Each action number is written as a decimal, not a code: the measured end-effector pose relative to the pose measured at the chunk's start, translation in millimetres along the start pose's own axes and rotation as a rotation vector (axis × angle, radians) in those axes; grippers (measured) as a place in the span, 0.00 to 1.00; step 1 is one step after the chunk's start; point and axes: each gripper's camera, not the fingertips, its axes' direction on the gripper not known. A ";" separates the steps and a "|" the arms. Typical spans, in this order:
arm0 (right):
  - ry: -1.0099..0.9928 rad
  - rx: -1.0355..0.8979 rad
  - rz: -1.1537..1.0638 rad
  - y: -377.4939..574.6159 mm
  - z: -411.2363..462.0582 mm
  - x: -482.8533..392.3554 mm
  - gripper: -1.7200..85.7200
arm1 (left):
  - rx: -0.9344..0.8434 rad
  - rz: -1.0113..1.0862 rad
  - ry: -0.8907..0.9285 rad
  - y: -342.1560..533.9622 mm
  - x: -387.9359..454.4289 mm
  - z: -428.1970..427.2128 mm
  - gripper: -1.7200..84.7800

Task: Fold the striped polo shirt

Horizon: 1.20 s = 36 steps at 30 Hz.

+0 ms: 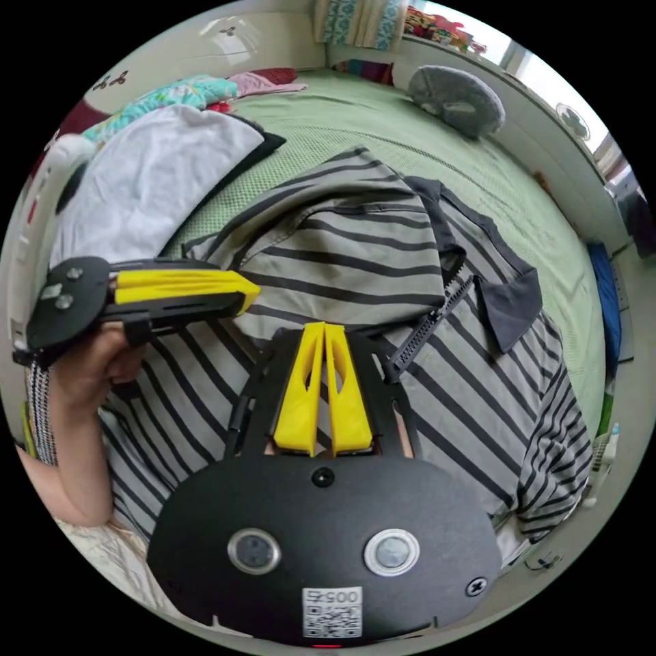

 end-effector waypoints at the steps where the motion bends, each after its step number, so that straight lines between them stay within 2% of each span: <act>1: -0.023 0.026 -0.015 7.0 -9.5 1.6 0.01 | 0.002 0.005 -0.015 -0.4 5.1 -0.9 0.01; 5: -0.001 0.070 -0.029 29.2 -20.3 2.0 0.00 | 0.012 0.014 -0.053 -0.2 19.2 -4.7 0.01; 9: -0.059 0.084 0.050 67.6 -19.8 22.1 0.01 | 0.042 0.052 -0.110 1.3 38.1 -10.1 0.01; 12: 0.007 0.197 0.183 110.6 -52.4 50.8 0.01 | 0.032 0.072 -0.213 1.3 53.7 -10.4 0.01; 14: 0.045 0.269 0.253 143.0 -75.7 72.4 0.01 | 0.054 0.089 -0.210 1.7 64.5 -12.4 0.01; 18: 0.174 0.307 0.455 224.1 -117.9 134.9 0.01 | 0.114 0.167 0.016 2.2 92.8 -17.6 0.01; 21: 0.278 0.298 0.579 283.8 -146.0 179.0 0.04 | 0.111 0.252 0.068 2.2 120.6 -12.6 0.01; 24: 0.379 0.323 0.723 340.9 -179.6 226.1 0.11 | 0.089 0.346 0.027 3.8 150.5 -3.7 0.01; 28: 0.320 0.333 0.921 403.7 -201.5 303.1 0.16 | 0.047 0.435 -0.105 8.5 181.6 9.2 0.01; 31: 0.231 0.252 1.018 426.0 -185.6 343.2 0.15 | 0.042 0.446 -0.134 8.7 188.1 11.4 0.01; 33: 0.160 0.230 1.077 436.0 -173.2 356.9 0.10 | 0.037 0.434 -0.110 7.1 186.0 11.9 0.02; 36: 0.222 0.332 1.162 449.4 -182.9 353.5 0.03 | 0.030 0.404 -0.056 3.3 178.8 11.2 0.01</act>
